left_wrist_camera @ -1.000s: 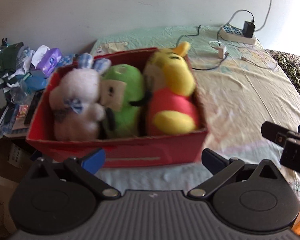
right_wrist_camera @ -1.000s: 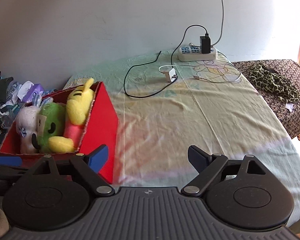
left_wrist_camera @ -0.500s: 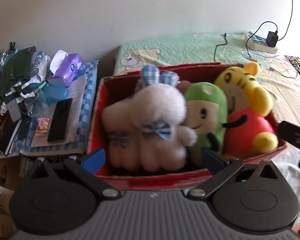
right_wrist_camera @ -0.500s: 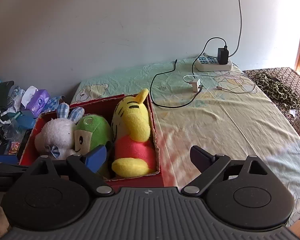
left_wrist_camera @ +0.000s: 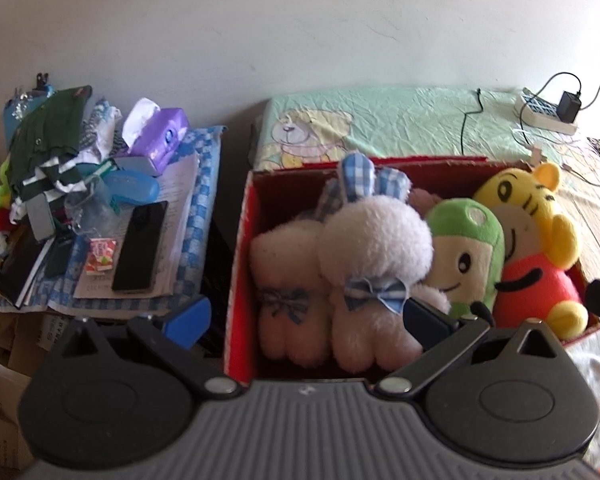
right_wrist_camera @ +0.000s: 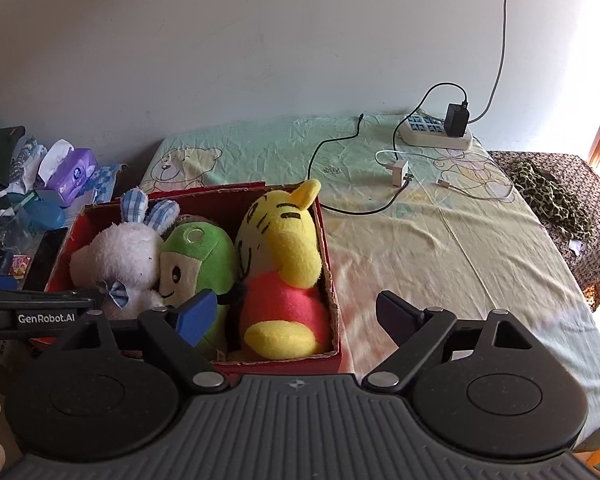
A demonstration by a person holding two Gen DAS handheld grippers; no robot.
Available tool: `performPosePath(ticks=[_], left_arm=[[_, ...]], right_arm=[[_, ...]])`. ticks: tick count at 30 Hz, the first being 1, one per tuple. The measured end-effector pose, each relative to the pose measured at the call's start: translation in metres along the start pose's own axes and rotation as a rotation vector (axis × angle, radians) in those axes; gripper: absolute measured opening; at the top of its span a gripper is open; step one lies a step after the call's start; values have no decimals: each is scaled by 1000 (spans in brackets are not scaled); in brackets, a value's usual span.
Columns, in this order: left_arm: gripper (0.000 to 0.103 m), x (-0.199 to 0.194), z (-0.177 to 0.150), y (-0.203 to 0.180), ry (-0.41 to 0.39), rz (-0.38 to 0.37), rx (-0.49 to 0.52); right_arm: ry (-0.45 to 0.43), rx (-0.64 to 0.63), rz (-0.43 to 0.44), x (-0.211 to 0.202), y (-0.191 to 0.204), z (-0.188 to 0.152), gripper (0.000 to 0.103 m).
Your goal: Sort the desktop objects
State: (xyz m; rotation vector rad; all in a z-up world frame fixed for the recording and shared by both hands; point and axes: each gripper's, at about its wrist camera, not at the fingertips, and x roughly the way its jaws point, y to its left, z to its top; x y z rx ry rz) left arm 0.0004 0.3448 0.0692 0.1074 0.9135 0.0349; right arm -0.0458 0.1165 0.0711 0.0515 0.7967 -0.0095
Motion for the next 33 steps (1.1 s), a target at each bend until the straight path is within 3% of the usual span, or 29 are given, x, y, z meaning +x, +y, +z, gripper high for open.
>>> performPosePath(ticks=[5,13,22,33], left_arm=[[103,5,-2,3,0,-18,-57],[102,17,-12,4,50,-12,-108],[102,9,-21,4,26,12,-86],[103,2,-27,-1,6,16,-22]], right_arm=[[-3,-73,-16,7,5,4,88],[34,-74,33,22,10,2,89],[40,0,77,27,11,-5,88],[11,86,60,23,7,-17,88]])
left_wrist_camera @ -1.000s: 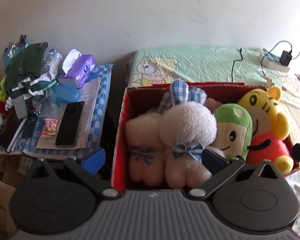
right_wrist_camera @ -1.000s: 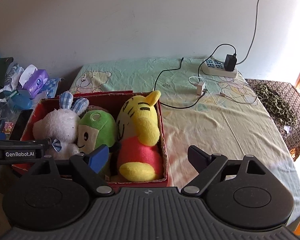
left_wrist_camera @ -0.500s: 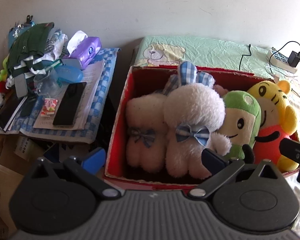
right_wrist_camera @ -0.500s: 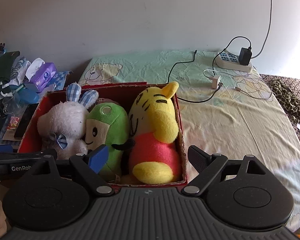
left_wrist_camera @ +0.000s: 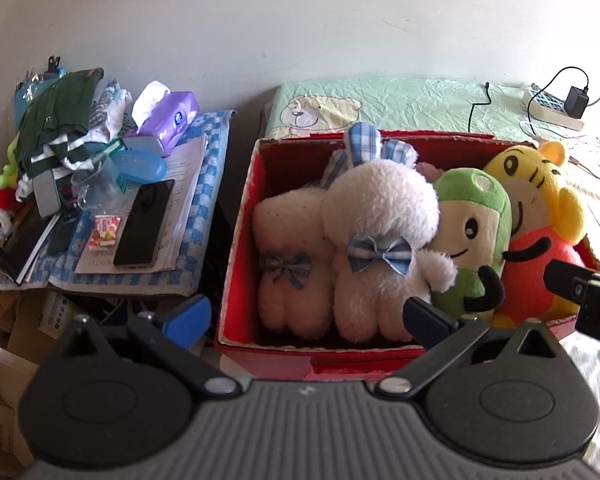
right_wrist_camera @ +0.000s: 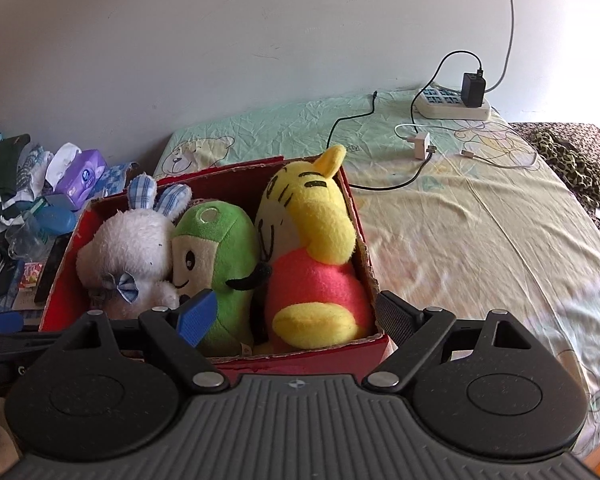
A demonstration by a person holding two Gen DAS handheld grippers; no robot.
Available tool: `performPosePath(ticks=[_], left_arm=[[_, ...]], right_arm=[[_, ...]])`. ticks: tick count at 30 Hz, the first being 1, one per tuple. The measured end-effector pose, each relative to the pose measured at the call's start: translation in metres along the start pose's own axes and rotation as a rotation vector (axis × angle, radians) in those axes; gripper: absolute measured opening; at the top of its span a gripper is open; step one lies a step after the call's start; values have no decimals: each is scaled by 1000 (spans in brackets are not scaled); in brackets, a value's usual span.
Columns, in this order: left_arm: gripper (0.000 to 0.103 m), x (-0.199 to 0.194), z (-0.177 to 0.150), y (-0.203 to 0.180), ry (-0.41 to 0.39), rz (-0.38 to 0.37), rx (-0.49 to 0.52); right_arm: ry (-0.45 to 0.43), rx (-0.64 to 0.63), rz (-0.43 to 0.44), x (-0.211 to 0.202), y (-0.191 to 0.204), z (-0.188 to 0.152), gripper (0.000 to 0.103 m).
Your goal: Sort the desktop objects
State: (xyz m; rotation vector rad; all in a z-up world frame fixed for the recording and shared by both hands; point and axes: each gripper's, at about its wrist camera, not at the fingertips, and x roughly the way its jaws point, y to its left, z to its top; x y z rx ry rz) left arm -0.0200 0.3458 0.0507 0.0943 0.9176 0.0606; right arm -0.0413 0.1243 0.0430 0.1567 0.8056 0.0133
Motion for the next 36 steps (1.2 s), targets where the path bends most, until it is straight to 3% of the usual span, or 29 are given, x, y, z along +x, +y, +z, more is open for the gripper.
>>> performPosePath(ticks=[17,36], left_arm=[[102,-8,-6,4,-17,-22,-42],[103,-10,-11,-8,-14,-16,-103]], right_arm=[[-46,-39,-65,-7,10,0,88],[-24,-74,46,-4,8,12,85]])
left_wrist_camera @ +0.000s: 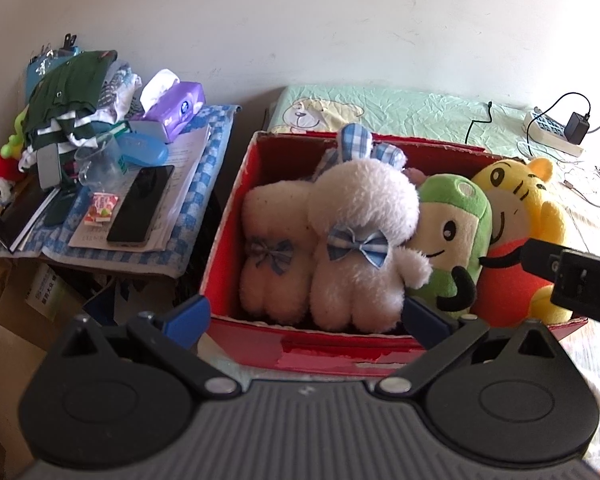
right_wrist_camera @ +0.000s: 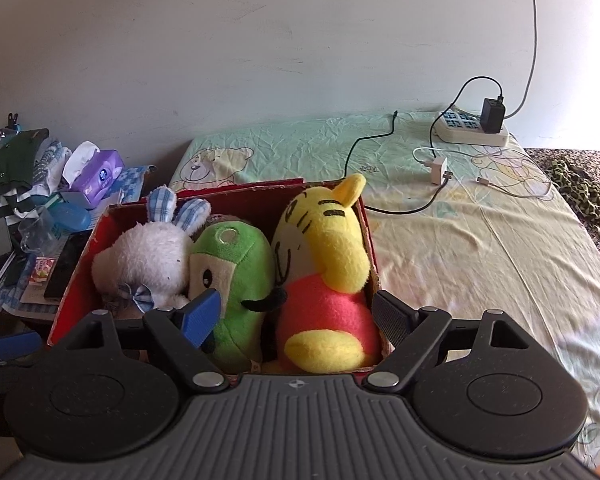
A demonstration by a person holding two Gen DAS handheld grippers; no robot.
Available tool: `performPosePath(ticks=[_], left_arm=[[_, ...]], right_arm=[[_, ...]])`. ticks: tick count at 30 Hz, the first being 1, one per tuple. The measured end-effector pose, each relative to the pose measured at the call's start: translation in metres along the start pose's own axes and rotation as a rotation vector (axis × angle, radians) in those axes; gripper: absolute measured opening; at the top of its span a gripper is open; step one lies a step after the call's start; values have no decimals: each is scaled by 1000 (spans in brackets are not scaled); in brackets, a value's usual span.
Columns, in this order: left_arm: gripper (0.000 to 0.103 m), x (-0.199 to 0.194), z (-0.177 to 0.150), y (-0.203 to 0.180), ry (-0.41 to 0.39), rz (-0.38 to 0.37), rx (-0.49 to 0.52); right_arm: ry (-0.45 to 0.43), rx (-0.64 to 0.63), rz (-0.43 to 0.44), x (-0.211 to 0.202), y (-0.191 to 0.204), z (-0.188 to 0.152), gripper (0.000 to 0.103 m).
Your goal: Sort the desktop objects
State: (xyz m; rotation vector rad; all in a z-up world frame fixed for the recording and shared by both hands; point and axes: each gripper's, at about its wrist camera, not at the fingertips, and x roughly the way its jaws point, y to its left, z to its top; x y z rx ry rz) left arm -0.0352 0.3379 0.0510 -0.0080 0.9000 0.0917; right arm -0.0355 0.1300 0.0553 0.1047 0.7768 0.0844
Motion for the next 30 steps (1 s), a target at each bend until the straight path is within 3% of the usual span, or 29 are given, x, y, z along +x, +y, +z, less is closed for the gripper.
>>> performPosePath(ticks=[10,30], left_arm=[[103,6,9,2,-9,10,-13],[102,32,32,6,-20,-28,58]], right_arm=[[14,27,38,8,-5,3,85],[27,26,84,30,6,18,81]])
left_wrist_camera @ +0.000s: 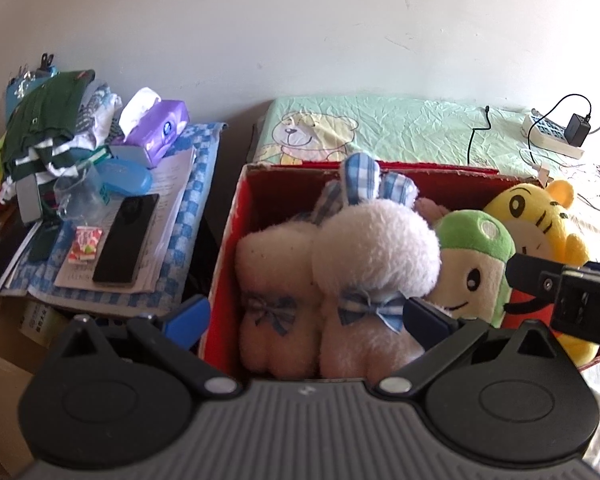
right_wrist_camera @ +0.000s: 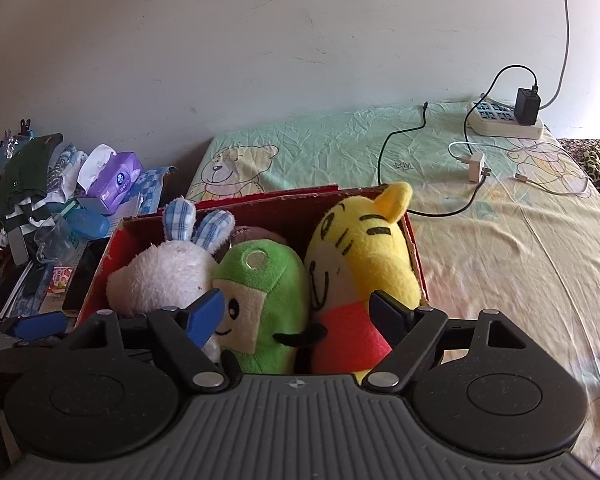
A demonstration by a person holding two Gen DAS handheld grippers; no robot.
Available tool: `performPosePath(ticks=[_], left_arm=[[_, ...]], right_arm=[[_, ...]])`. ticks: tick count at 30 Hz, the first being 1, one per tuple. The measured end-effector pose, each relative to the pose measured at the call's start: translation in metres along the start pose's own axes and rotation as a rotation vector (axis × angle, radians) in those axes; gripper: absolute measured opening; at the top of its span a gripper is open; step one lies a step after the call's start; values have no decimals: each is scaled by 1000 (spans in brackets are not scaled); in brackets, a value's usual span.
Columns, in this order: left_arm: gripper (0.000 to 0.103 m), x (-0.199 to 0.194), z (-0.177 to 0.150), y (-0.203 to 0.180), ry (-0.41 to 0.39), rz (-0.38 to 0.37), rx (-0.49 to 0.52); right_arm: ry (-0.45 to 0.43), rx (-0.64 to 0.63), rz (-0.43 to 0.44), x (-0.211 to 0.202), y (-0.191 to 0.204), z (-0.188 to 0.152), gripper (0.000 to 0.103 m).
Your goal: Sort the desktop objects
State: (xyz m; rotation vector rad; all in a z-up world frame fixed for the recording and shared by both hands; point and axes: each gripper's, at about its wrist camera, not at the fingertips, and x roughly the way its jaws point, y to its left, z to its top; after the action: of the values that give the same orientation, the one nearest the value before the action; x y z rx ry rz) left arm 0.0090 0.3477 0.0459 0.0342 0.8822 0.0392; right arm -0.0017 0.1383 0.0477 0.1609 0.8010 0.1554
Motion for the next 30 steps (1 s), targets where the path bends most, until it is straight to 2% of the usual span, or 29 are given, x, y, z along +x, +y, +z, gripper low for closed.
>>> performPosePath(ticks=[8,15,30], left_arm=[[103,19,6,2,36,-46,-1],[103,23,5,1,41,-48,3],[103,12,-5,-4,77,-15,-5]], right_arm=[[21,15,-6,11,-4,2,72],[53,22,8,14,-3,-1,71],[38,14,11,1,-14,-14,70]])
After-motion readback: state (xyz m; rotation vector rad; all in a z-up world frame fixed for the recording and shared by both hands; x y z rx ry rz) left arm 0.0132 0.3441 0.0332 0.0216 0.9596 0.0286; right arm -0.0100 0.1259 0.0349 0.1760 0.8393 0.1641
